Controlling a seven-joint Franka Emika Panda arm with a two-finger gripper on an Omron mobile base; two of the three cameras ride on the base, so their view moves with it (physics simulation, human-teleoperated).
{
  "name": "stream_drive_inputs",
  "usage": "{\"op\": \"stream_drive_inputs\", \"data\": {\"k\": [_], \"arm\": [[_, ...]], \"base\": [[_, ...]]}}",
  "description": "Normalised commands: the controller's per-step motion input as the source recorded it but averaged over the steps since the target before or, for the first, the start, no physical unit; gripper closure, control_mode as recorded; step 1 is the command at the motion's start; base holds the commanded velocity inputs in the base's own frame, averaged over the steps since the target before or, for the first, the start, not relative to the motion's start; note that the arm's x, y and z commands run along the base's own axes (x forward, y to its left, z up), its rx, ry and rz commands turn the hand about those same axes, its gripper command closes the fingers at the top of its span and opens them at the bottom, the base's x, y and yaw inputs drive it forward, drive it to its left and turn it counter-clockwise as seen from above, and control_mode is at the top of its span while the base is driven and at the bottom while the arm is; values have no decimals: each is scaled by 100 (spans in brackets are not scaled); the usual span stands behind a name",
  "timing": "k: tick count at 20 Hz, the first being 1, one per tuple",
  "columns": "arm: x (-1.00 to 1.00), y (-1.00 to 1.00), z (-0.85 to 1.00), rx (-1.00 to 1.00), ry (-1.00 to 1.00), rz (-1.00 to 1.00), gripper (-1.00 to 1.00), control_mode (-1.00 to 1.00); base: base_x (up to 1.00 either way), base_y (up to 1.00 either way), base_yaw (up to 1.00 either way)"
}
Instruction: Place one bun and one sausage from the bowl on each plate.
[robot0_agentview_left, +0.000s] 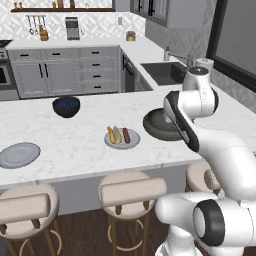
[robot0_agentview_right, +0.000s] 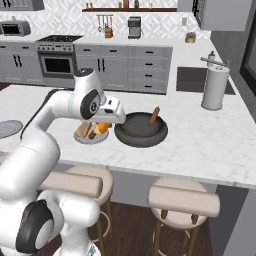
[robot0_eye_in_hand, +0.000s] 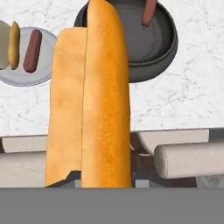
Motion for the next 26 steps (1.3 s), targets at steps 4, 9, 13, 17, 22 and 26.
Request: {"op": "stream_drive_inputs", "data": {"k": [4,9,13,17,22,26], "arm": [[-43,2,-1,0,7,12,100,-100],[-1,0,-4,0,5,0,100,-100],[0,11,-3,0,0,0,100,-100],[0,14,-3,0,0,0,100,100],[0,0,0,0,0,0,100,100],[0,0,0,0,0,0,100,100]], "base": [[0,0,0],[0,0,0],[0,0,0],[0,71,0],[0,100,0],[0,100,-2]]}}
